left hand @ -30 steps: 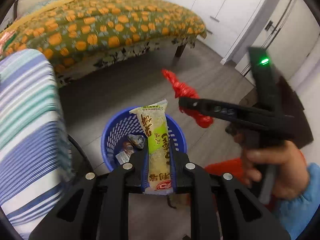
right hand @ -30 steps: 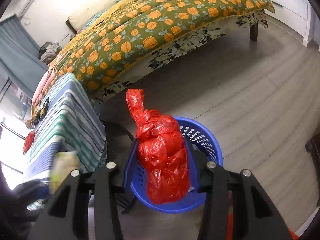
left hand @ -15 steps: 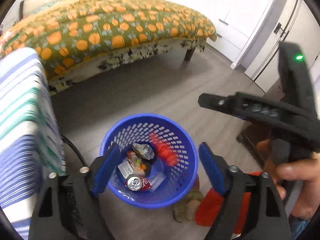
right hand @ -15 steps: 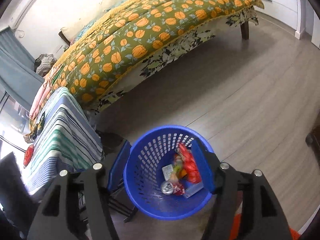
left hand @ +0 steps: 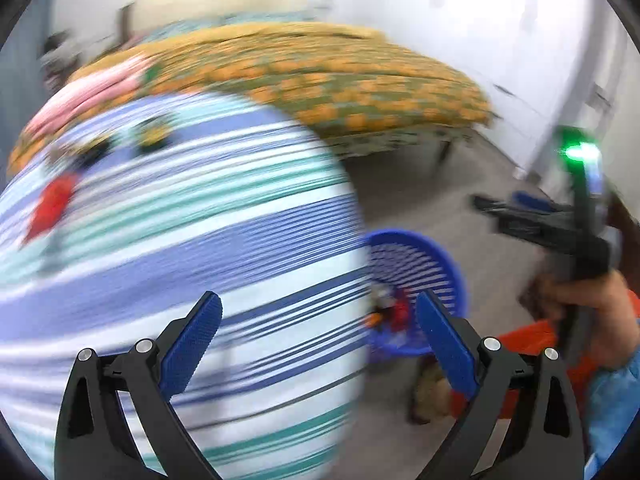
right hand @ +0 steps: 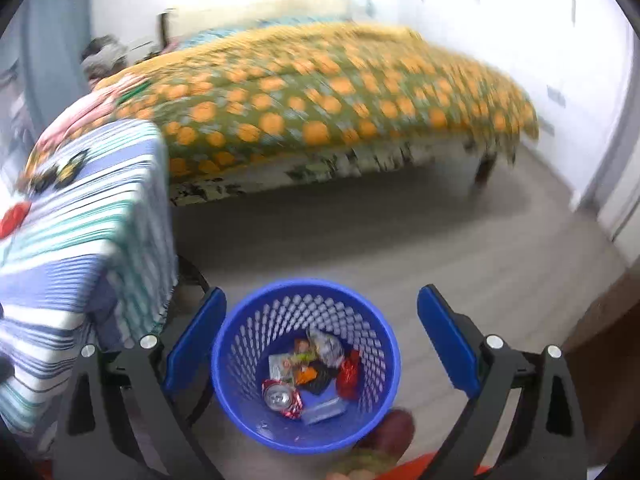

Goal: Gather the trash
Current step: 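Move both tools back over the table toward the red wrapper and green packet, then grasp the long red wrapper with the left tool while the right tool grasps the green cracker packet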

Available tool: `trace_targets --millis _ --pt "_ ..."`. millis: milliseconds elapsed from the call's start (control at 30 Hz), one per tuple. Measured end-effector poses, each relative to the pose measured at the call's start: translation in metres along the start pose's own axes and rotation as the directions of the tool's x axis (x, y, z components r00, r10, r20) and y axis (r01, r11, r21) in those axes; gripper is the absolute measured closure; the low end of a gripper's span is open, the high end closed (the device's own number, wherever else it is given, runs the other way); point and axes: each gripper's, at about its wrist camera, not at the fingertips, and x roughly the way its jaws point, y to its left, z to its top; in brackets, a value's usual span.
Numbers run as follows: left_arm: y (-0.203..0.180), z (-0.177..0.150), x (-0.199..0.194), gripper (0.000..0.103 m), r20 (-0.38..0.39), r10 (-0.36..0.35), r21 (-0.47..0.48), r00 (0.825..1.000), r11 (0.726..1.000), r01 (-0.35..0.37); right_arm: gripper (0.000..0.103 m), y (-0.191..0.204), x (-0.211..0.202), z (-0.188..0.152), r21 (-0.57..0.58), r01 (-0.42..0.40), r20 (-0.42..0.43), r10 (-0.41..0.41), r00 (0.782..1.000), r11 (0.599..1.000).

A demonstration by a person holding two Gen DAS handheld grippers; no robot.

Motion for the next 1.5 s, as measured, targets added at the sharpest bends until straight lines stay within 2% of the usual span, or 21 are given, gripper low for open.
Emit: trace_targets --millis 67,133,167,267,300,367,467,567,667,767,867,1000,1100,1167,1233,1267,1367,1433,1500 --pt "0.044 -0.011 -0.007 0.007 -0.027 0.053 -0.110 0.998 0.992 -0.056 0.005 0.038 -0.015 0.003 -0.065 -0.006 0.060 0.010 0.998 0.998" --pt "0.075 -0.018 -0.016 0.007 -0.031 0.080 -0.186 0.996 0.979 -0.084 0.005 0.072 -0.024 0.007 -0.105 -0.069 0.074 0.077 0.994 0.992" --pt "0.091 -0.021 -0.021 0.007 -0.032 0.103 -0.214 0.994 0.971 -0.107 0.005 0.094 -0.027 0.010 -0.127 -0.127 0.064 0.136 0.989 0.984" --pt "0.117 -0.026 -0.029 0.007 -0.038 0.175 -0.227 0.984 0.957 -0.179 0.004 0.152 -0.025 0.020 -0.188 -0.231 -0.014 0.232 0.973 0.955" --pt "0.128 -0.028 -0.033 0.007 -0.040 0.206 -0.233 0.978 0.950 -0.210 0.004 0.168 -0.022 0.023 -0.201 -0.264 -0.041 0.261 0.965 0.943" --pt "0.140 -0.029 -0.038 0.007 -0.042 0.221 -0.253 0.974 0.941 -0.225 0.004 0.200 -0.014 0.029 -0.220 -0.341 -0.088 0.330 0.940 0.914" --pt "0.157 -0.037 -0.044 0.007 -0.045 0.227 -0.289 0.973 0.929 -0.230 0.004 0.242 0.002 0.033 -0.271 -0.358 -0.147 0.329 0.933 0.893" --pt "0.165 -0.040 -0.047 0.007 -0.047 0.241 -0.278 0.969 0.929 -0.244 0.005 0.271 0.019 0.032 -0.298 -0.372 -0.212 0.319 0.924 0.879" --pt "0.177 -0.034 -0.049 0.007 -0.042 0.231 -0.261 0.972 0.937 -0.234 0.005 0.291 0.030 0.030 -0.323 -0.382 -0.256 0.309 0.916 0.866" --pt "0.192 -0.014 -0.056 0.007 -0.006 0.219 -0.255 0.976 0.943 -0.213 0.004 0.299 0.031 0.029 -0.329 -0.383 -0.239 0.317 0.918 0.863" --pt "0.205 0.019 -0.059 0.007 0.047 0.210 -0.234 0.977 0.953 -0.194 0.004 0.299 0.033 0.028 -0.321 -0.377 -0.212 0.322 0.923 0.869" --pt "0.219 0.067 -0.025 0.007 0.030 0.224 -0.150 0.974 0.965 -0.217 0.004 0.301 0.034 0.029 -0.322 -0.375 -0.208 0.321 0.924 0.869" --pt "0.225 0.091 0.000 0.007 0.000 0.217 -0.120 0.976 0.969 -0.215 0.004 0.301 0.034 0.029 -0.321 -0.374 -0.208 0.320 0.924 0.870" --pt "0.228 0.101 0.015 0.013 -0.031 0.230 -0.088 0.973 0.969 -0.232 0.004 0.300 0.034 0.029 -0.321 -0.374 -0.209 0.320 0.924 0.870" --pt "0.233 0.107 0.032 0.027 -0.074 0.243 -0.068 0.967 0.966 -0.248 0.004 0.300 0.034 0.029 -0.321 -0.374 -0.209 0.320 0.924 0.870" --pt "0.235 0.107 0.037 0.030 -0.089 0.246 -0.067 0.965 0.965 -0.252 0.004 0.300 0.034 0.029 -0.321 -0.374 -0.209 0.321 0.924 0.870" --pt "0.241 0.105 0.048 0.058 -0.118 0.245 -0.071 0.962 0.965 -0.254 0.004 0.300 0.034 0.029 -0.321 -0.375 -0.209 0.321 0.924 0.870" --pt "0.242 0.100 0.048 0.085 -0.120 0.233 -0.079 0.965 0.967 -0.243 0.005 0.300 0.034 0.029 -0.320 -0.375 -0.209 0.322 0.923 0.870" --pt "0.242 0.094 0.042 0.087 -0.111 0.238 -0.090 0.965 0.965 -0.248 0.005 0.300 0.034 0.029 -0.320 -0.375 -0.209 0.321 0.924 0.870"
